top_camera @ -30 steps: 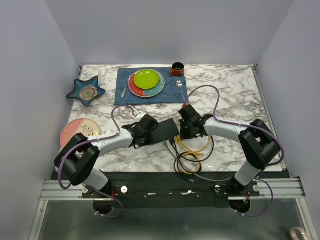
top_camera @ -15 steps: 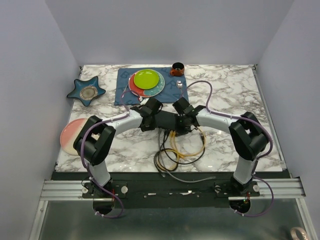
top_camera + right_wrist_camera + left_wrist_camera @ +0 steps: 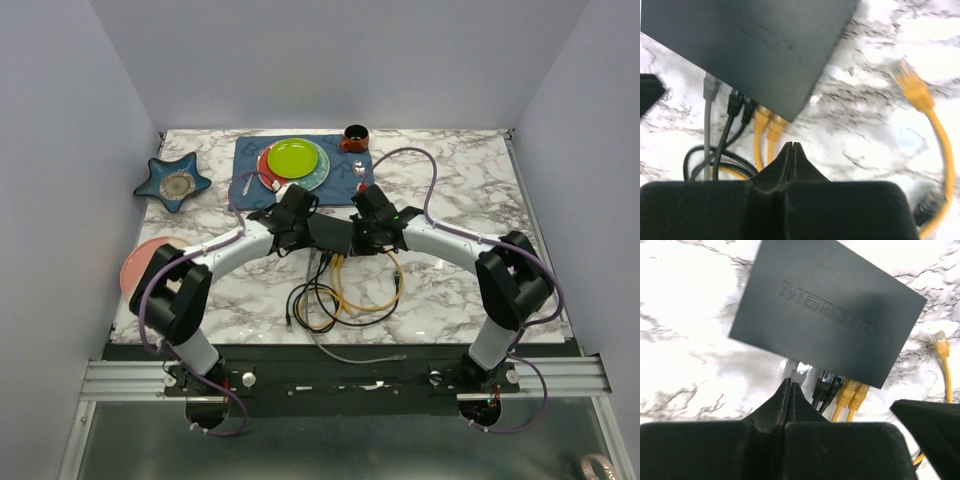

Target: Pull the plug from the switch port

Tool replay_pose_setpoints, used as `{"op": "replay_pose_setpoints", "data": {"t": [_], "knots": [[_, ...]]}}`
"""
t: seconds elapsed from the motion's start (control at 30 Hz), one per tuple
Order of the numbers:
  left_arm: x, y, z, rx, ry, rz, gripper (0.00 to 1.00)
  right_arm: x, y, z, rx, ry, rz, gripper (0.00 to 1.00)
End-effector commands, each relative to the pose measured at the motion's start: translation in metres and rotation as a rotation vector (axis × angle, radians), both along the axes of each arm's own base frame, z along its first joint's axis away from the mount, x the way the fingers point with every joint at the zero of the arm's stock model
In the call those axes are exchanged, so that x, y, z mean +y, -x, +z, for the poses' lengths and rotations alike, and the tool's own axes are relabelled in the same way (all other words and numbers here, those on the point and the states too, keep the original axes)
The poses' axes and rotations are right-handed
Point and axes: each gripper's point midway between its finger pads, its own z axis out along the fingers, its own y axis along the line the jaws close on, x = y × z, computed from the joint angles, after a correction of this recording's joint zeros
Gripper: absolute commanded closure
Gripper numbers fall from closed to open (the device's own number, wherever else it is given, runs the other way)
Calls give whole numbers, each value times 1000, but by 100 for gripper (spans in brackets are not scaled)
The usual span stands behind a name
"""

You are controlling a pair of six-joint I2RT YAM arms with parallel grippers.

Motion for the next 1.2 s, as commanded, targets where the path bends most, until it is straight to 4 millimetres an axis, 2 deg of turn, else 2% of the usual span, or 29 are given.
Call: {"op": "replay_pose_setpoints", "data": {"t": [0.0, 0.13, 0.2, 0.3, 0.33, 0.37, 0.5, 0.6, 0.63, 0.67, 0.73, 0.93, 1.03, 1.17], "knots": [[40, -10, 29, -105, -28, 125, 98, -16, 1, 9, -66, 14, -31, 99], [71, -22, 28, -100, -29, 255, 95, -15, 2, 6, -59, 4, -50, 99], [88, -30, 20, -80, -33, 317, 95, -16, -2, 0, -52, 19, -65, 99], [97, -42, 1, -30, -15, 354, 96, -21, -11, -9, -25, 22, -110, 99], [93, -47, 0, -25, -1, 350, 96, -21, -17, -7, -27, 17, -121, 99], [92, -49, -11, 1, -9, 347, 97, -25, -23, -8, -23, 18, -144, 99], [76, -59, -21, 21, 41, 327, 97, -34, -39, -21, 7, 46, -199, 99], [65, -61, -28, 33, 72, 303, 97, -37, -53, -21, 13, 46, -223, 99], [62, -61, -30, 36, 79, 295, 97, -36, -54, -29, 33, 51, -221, 99], [55, -58, -35, 50, 87, 275, 97, -35, -61, -26, 31, 46, -227, 99], [47, -59, -36, 45, 110, 260, 97, -33, -62, -35, 54, 48, -223, 99], [13, -45, -46, 48, 187, 177, 97, -26, -73, -39, 68, 36, -214, 99], [-1, -30, -48, 48, 223, 146, 97, -22, -76, -39, 72, 31, -207, 99], [1, -8, -48, 52, 255, 147, 97, -20, -81, -34, 62, 25, -206, 99]]}}
